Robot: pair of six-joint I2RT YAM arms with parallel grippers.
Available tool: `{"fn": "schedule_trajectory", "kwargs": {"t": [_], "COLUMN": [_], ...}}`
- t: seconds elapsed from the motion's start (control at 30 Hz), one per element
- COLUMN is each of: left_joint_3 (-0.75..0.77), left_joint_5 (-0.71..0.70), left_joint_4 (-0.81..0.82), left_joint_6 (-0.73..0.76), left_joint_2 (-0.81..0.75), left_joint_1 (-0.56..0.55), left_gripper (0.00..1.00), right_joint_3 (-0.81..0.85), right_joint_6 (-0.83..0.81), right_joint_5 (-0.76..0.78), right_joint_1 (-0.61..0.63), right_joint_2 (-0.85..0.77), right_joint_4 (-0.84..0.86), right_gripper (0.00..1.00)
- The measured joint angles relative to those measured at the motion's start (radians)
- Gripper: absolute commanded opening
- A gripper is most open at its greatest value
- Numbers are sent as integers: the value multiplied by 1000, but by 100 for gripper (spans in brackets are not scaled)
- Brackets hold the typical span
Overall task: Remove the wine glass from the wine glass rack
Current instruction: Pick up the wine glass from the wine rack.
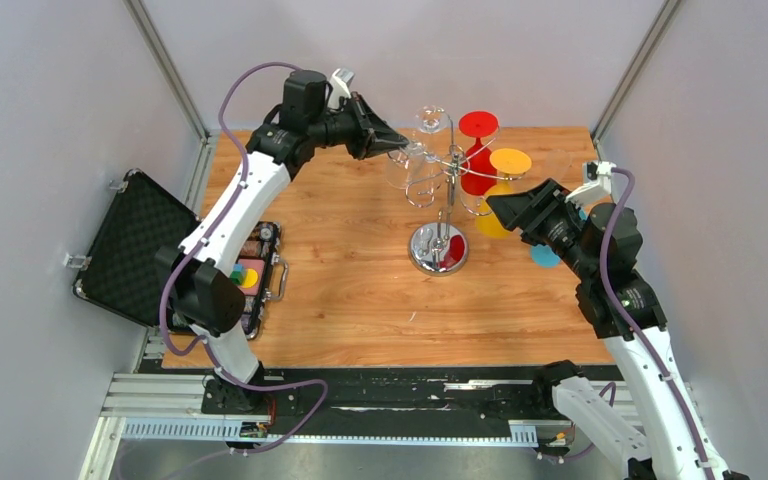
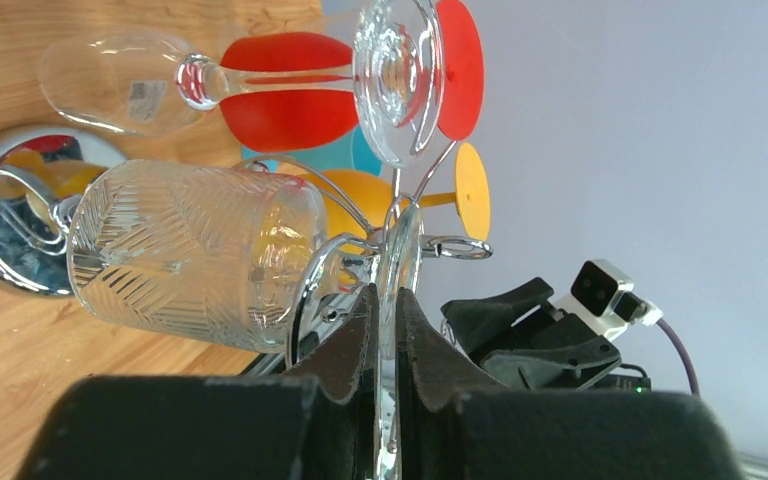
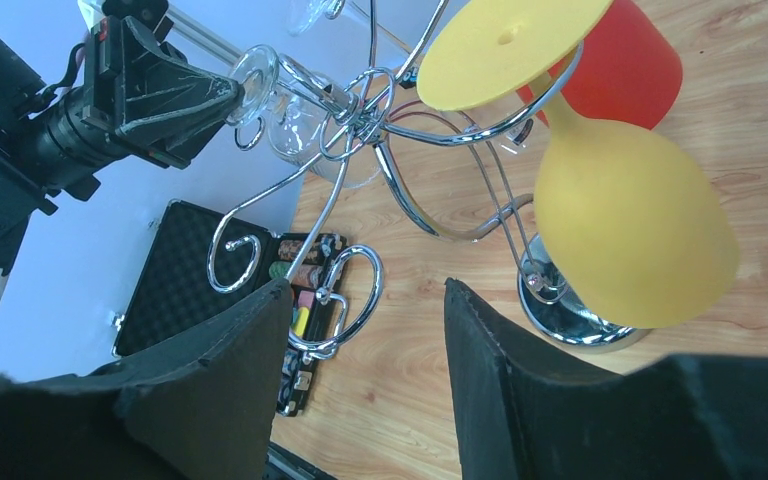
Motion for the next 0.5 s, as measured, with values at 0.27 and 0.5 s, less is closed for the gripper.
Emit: {"fn": "schedule_trajectory", "kwargs": {"t": [0.27, 0.5], "left_joint_3": [-6, -72], "left_joint_5": [1, 1], "left_joint_4": [2, 9], "left_joint_6": [8, 13], "left_joint_2": [-1, -35], "left_joint_1": [-26, -37], "left_gripper": [0, 0], "right_joint_3": [0, 0], "right_joint_6": [0, 0], "right_joint_5": [-1, -8], "right_joint_1": [0, 0], "right_joint_2": [-10, -8], "right_joint_4": [0, 0], "right_gripper": [56, 58]}}
